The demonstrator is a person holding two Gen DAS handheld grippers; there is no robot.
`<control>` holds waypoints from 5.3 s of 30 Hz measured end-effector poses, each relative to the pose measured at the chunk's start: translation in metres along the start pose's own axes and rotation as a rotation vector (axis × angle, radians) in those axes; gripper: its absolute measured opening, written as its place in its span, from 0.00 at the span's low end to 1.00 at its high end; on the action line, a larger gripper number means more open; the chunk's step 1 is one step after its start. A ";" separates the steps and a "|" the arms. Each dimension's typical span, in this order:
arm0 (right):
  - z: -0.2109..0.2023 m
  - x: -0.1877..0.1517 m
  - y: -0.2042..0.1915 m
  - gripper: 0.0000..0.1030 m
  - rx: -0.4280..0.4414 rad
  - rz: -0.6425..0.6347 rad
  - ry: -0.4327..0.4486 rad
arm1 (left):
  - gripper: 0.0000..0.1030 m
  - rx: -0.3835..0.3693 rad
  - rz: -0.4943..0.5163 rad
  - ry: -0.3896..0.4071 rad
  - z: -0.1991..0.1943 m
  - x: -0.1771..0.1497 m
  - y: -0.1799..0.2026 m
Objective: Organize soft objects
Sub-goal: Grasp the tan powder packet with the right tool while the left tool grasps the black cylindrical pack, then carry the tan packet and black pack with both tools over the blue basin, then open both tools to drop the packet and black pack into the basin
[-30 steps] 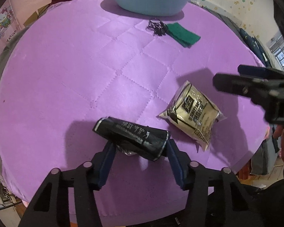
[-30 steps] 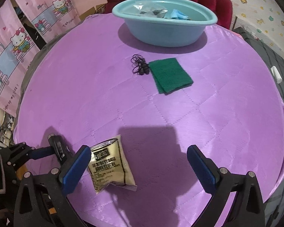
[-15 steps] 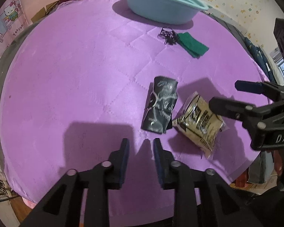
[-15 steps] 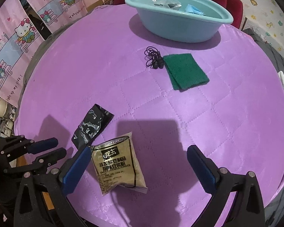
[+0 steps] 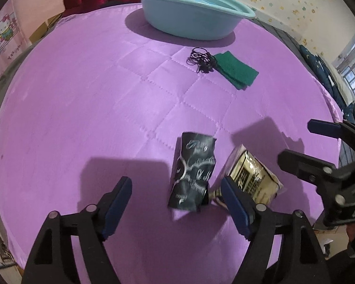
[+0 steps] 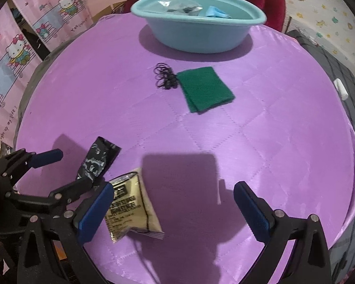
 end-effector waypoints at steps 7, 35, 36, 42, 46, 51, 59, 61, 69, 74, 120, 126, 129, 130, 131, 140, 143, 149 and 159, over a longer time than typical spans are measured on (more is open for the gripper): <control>0.003 -0.002 0.008 1.00 -0.023 0.044 -0.014 | 0.79 -0.004 0.042 -0.020 0.016 0.011 0.004; 0.026 -0.011 -0.067 1.00 0.050 -0.201 -0.125 | 0.23 -0.021 -0.005 0.032 -0.031 -0.008 -0.010; 0.028 -0.012 -0.069 1.00 0.047 -0.209 -0.133 | 0.23 -0.018 -0.007 0.034 -0.032 -0.008 -0.009; 0.033 -0.013 -0.085 0.64 0.037 -0.233 -0.146 | 0.23 -0.017 -0.018 0.042 -0.038 -0.006 -0.007; 0.031 -0.011 -0.086 0.38 0.052 -0.225 -0.144 | 0.23 -0.017 -0.013 0.044 -0.043 -0.002 -0.003; 0.023 -0.005 -0.075 0.33 0.067 -0.170 -0.132 | 0.23 -0.020 -0.006 0.046 -0.046 0.004 0.003; 0.012 -0.004 -0.058 0.34 0.057 -0.114 -0.109 | 0.24 -0.034 0.026 0.041 -0.048 0.013 0.011; 0.010 -0.002 -0.056 0.34 0.055 -0.098 -0.102 | 0.24 -0.034 0.041 0.041 -0.048 0.017 0.015; -0.014 0.009 -0.037 0.34 0.046 -0.020 -0.061 | 0.24 -0.052 0.094 0.056 -0.057 0.036 0.032; -0.028 0.023 -0.015 0.34 0.032 0.025 -0.038 | 0.24 -0.068 0.122 0.073 -0.065 0.054 0.047; -0.038 0.227 0.071 0.34 0.003 0.126 0.136 | 0.25 -0.044 0.257 0.136 -0.031 0.261 0.050; -0.017 0.254 0.076 0.34 0.006 0.141 0.133 | 0.25 -0.043 0.238 0.133 -0.014 0.279 0.037; -0.005 0.264 0.076 0.34 0.003 0.143 0.132 | 0.25 -0.044 0.227 0.129 -0.002 0.290 0.029; 0.001 0.269 0.075 0.34 0.004 0.143 0.128 | 0.25 -0.041 0.227 0.129 0.002 0.294 0.028; 0.004 0.271 0.075 0.34 0.003 0.143 0.126 | 0.25 -0.038 0.226 0.126 0.005 0.296 0.026; 0.046 0.298 0.073 0.34 0.027 0.160 0.103 | 0.25 -0.024 0.209 0.111 0.035 0.316 0.011; 0.059 0.306 0.072 0.34 0.021 0.155 0.099 | 0.25 -0.027 0.211 0.110 0.043 0.324 0.009; 0.089 0.318 0.072 0.34 0.021 0.169 0.055 | 0.26 -0.019 0.203 0.101 0.059 0.334 0.002; 0.101 0.324 0.074 0.35 0.019 0.170 0.048 | 0.29 0.007 0.214 0.097 0.068 0.337 0.006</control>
Point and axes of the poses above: each gripper's, at about its wrist camera, not at the fingertips, and z roughly the way its jaws point, y to its right, x to its top, the point moved 2 cm from there along z, roughly the way its jaws point, and after that the axes turned 15 degrees about -x, right-handed, at the moved point
